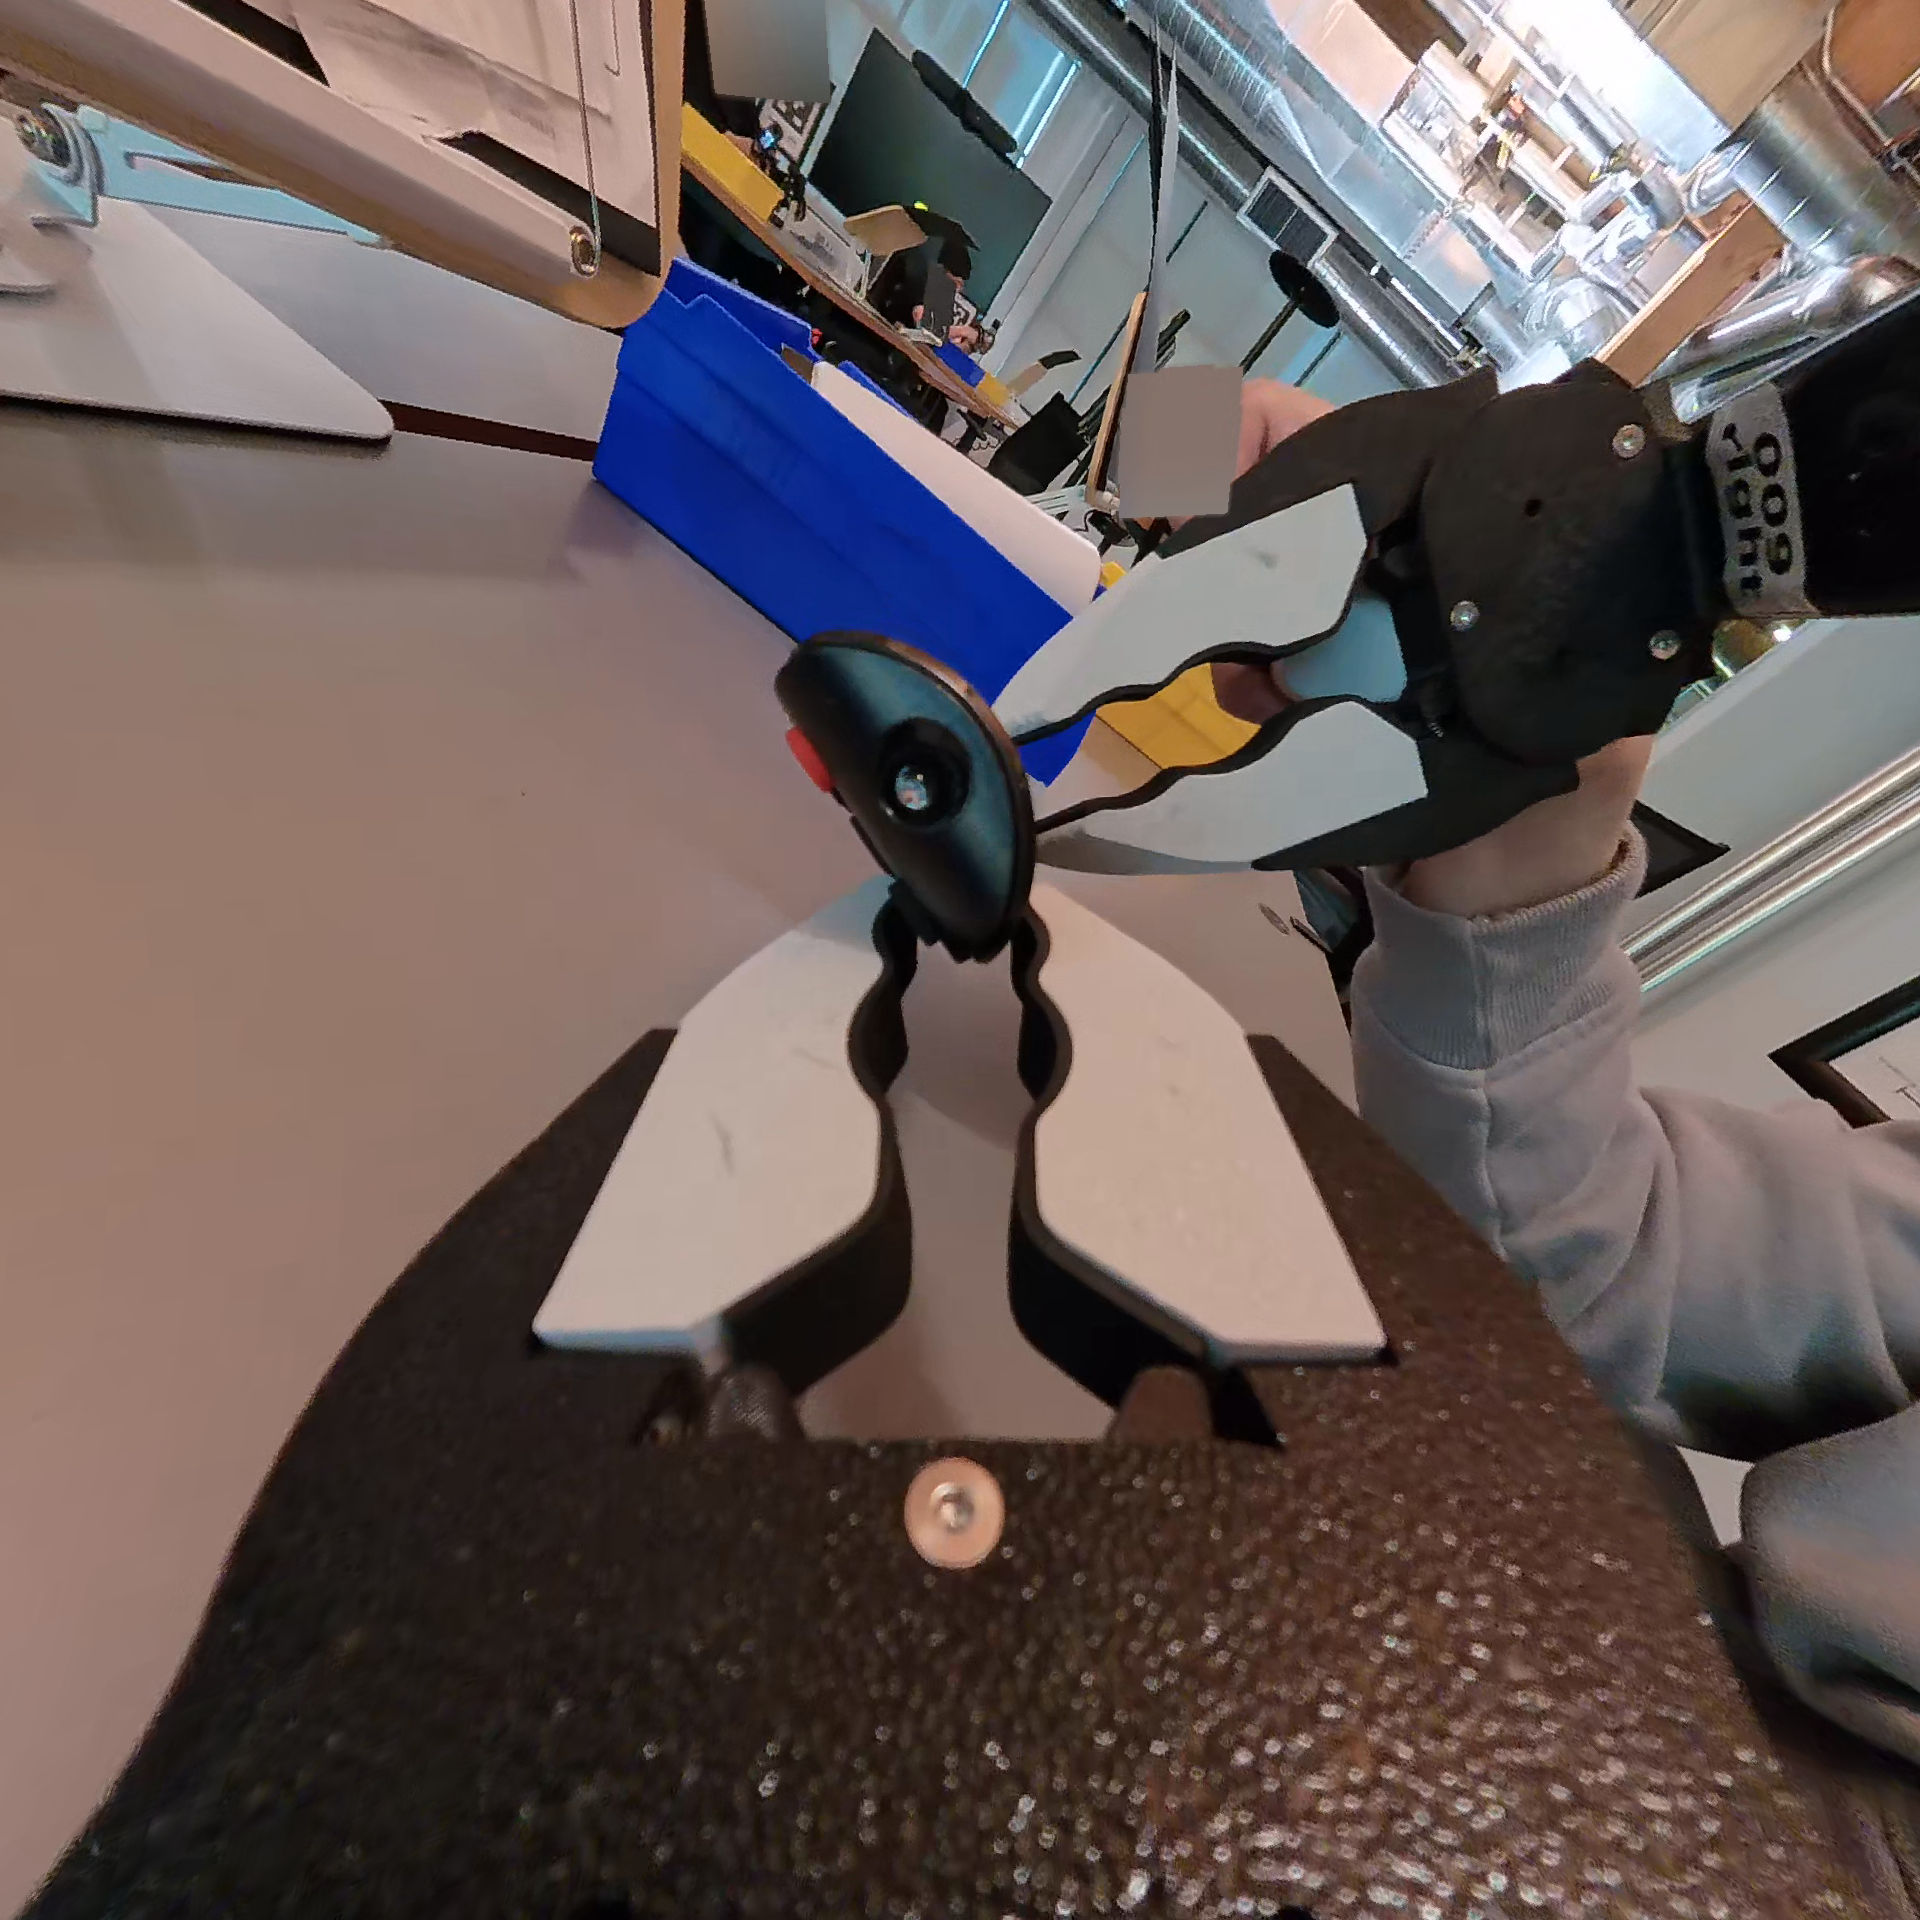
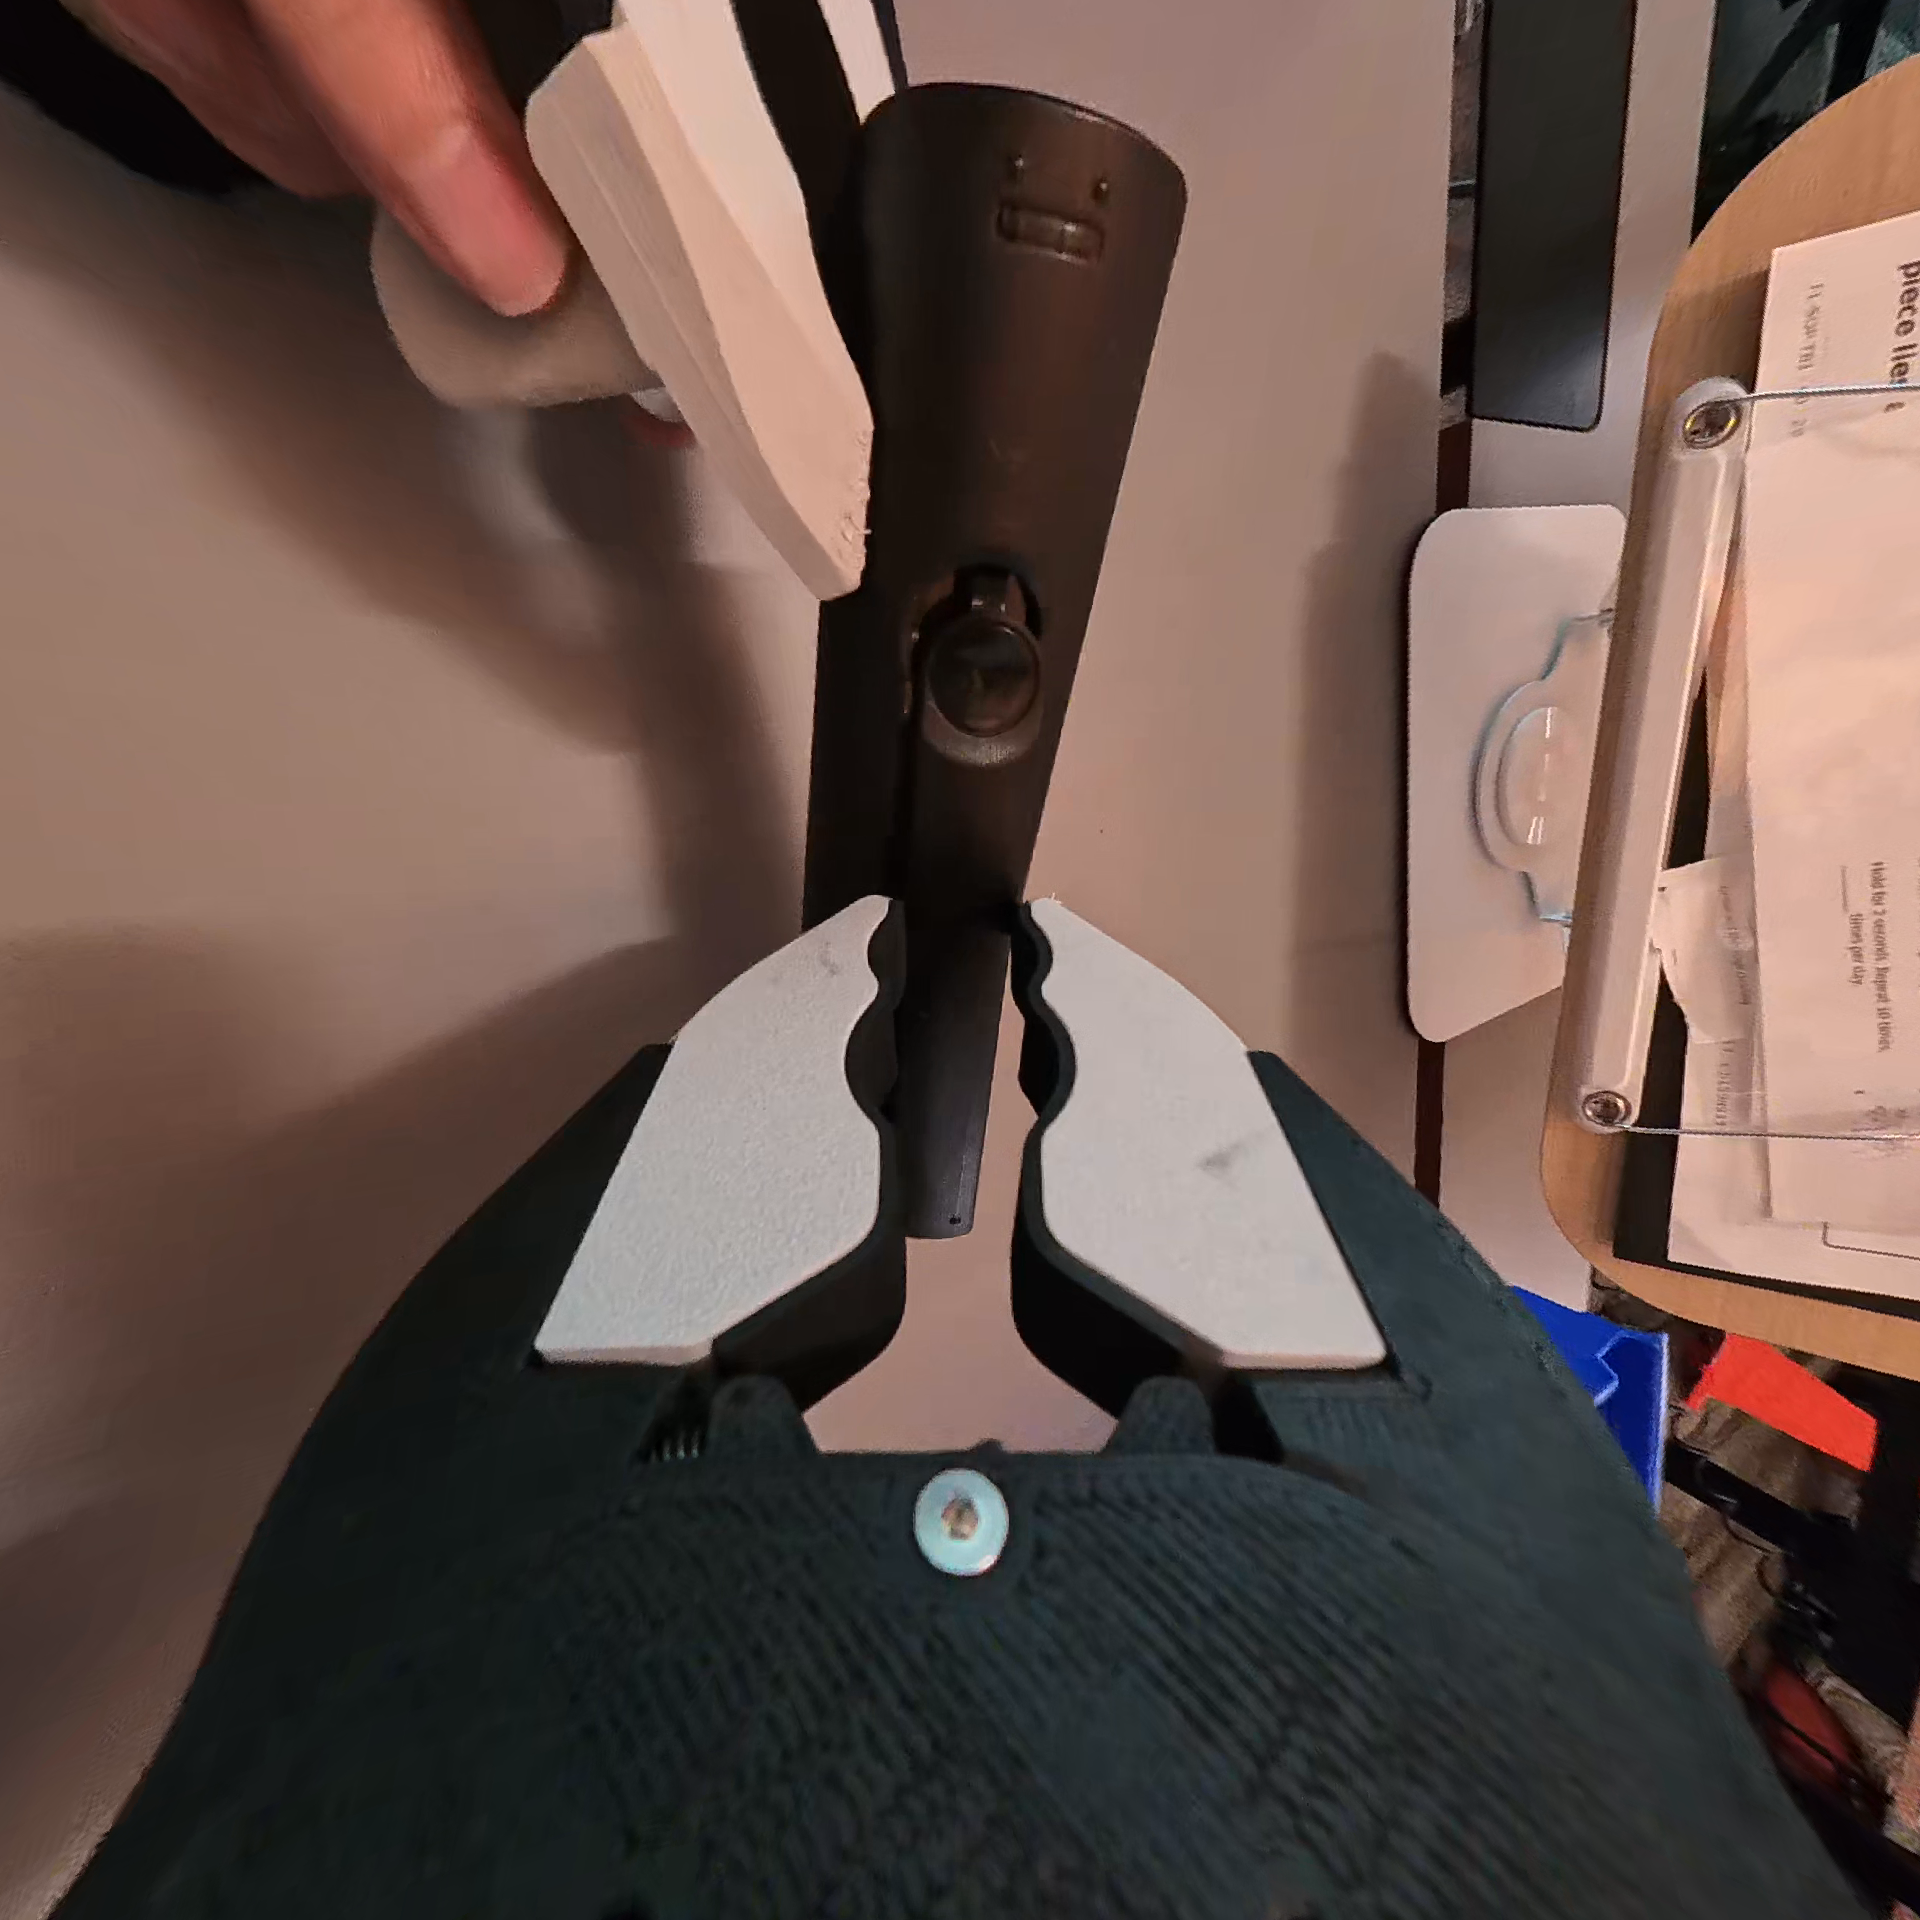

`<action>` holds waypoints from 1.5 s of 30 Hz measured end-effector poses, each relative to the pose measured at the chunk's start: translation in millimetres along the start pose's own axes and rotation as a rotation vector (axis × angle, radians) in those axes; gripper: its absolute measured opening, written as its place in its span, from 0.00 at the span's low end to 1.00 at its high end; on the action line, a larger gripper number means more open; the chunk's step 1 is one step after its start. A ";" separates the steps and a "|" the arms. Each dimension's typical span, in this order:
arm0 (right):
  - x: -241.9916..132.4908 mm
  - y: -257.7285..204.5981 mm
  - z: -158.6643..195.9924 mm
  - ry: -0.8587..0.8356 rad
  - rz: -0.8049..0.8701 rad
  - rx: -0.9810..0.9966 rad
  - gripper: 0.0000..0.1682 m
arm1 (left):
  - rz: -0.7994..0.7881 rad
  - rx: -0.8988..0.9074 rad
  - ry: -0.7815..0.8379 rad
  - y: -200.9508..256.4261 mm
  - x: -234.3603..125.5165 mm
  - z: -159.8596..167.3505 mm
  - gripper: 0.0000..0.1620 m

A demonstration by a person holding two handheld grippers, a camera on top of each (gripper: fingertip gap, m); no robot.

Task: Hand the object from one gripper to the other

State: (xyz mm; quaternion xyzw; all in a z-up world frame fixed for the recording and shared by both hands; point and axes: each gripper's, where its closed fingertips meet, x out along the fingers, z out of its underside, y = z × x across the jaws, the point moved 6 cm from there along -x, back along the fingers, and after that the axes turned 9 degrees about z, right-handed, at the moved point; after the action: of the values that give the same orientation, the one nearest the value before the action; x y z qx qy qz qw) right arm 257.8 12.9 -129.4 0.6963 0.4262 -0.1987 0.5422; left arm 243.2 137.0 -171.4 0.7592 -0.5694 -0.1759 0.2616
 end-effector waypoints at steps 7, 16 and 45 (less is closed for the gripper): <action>0.3 0.7 -0.1 0.034 -0.012 0.010 0.12 | 0.030 -0.011 0.006 1.3 -1.0 -0.8 0.10; -1.6 1.5 -0.4 0.159 -0.108 0.104 0.12 | 0.083 -0.075 0.060 -2.6 -1.0 0.5 0.10; 3.9 3.1 1.8 0.280 -0.156 0.127 0.11 | 0.122 -0.186 0.201 -10.1 -11.4 -6.1 0.09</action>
State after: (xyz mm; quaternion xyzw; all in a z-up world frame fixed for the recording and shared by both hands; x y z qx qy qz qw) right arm 262.9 12.5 -131.1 0.7150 0.5367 -0.1677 0.4155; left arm 251.1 151.3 -173.0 0.7095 -0.5668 -0.1346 0.3966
